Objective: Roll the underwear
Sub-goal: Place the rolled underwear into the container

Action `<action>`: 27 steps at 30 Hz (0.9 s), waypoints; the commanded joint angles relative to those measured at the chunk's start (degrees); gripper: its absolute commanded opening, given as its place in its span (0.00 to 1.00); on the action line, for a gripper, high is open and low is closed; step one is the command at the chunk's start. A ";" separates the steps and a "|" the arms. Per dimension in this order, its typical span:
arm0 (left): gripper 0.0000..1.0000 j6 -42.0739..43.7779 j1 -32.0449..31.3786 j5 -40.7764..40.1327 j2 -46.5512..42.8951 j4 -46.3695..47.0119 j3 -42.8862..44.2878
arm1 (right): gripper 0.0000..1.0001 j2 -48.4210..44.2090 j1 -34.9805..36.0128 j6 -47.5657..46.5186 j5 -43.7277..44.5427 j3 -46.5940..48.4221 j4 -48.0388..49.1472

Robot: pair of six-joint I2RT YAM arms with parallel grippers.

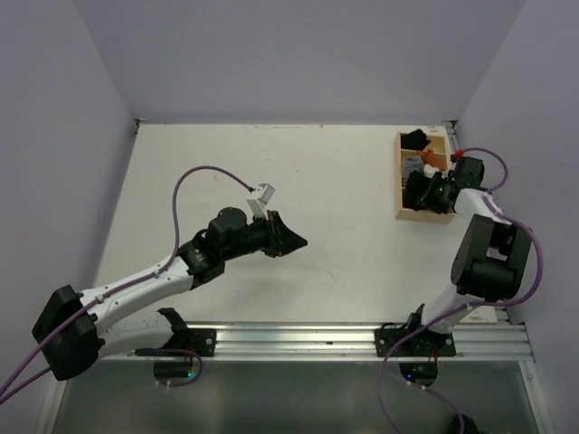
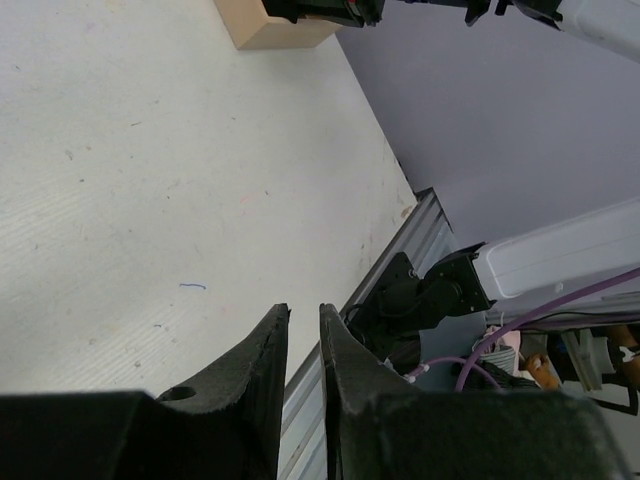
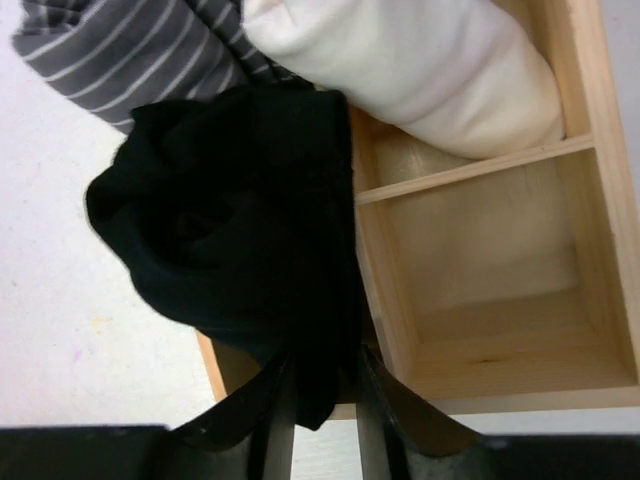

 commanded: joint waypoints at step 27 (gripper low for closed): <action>0.25 1.10 0.20 -1.34 -0.86 0.39 3.97 | 0.40 2.34 -1.34 -0.81 3.30 5.67 -5.02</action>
